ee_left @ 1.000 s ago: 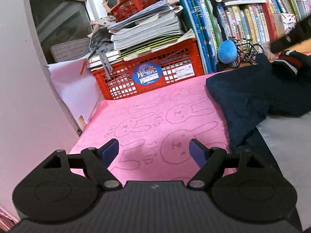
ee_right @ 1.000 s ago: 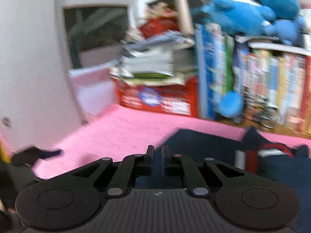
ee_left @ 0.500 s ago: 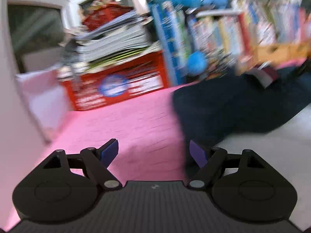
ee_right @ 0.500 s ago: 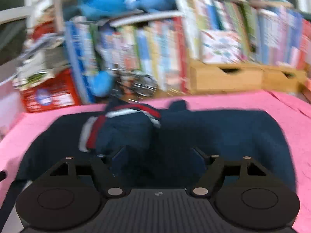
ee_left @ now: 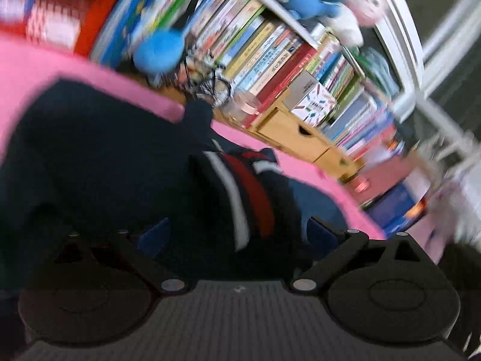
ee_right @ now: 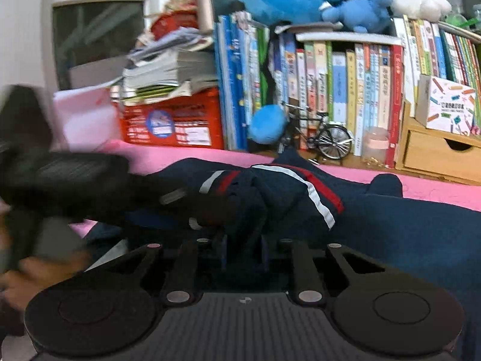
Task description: Fold clothes
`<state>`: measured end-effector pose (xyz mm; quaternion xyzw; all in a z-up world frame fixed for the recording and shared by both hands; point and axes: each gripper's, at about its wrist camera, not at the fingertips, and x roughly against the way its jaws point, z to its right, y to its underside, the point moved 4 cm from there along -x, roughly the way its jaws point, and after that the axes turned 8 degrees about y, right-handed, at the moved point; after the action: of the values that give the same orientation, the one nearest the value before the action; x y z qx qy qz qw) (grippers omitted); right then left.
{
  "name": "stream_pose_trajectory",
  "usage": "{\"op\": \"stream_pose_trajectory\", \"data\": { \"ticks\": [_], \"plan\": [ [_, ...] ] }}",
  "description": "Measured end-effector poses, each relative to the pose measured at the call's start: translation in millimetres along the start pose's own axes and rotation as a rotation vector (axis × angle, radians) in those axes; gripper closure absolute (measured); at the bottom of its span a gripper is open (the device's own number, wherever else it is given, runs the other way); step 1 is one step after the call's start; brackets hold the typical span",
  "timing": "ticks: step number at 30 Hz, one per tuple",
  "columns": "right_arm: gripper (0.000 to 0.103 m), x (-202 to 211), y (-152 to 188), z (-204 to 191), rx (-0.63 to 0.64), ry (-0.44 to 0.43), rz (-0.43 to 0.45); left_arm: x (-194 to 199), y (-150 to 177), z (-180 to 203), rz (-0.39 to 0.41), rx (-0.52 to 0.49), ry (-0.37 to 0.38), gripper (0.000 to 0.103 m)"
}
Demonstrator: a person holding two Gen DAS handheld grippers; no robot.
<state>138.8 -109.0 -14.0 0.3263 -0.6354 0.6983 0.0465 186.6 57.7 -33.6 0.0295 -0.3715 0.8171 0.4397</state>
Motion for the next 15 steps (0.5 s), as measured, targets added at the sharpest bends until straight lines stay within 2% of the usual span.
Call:
{"op": "stream_pose_trajectory", "data": {
  "ticks": [1,4,5,6,7,9,13,15],
  "plan": [
    [0.081,3,1,-1,0.009,-0.011,0.006,-6,-1,-1,0.009,0.03,0.013,0.032],
    [0.075,8,1,-6,0.038,-0.016,0.022,-6,-3,3,0.059,0.024,-0.039,0.057],
    [0.073,10,0,-6,0.043,-0.014,0.031,0,-4,3,0.081,0.012,-0.043,0.061],
    [0.063,12,-1,-4,0.036,-0.021,0.042,9,-6,3,0.106,-0.002,-0.049,0.065],
    [0.041,13,-2,-3,0.031,-0.025,0.047,20,-9,3,0.14,-0.018,-0.057,0.067],
    [0.019,1,-2,-8,0.055,-0.008,0.029,54,-23,1,0.259,-0.062,-0.093,0.067],
    [0.018,-22,-2,-18,0.103,0.026,-0.006,141,-54,7,0.545,-0.171,-0.226,0.068],
    [0.018,-34,-3,-23,0.127,0.042,-0.024,177,-63,14,0.651,-0.214,-0.274,0.068]
  ]
}}
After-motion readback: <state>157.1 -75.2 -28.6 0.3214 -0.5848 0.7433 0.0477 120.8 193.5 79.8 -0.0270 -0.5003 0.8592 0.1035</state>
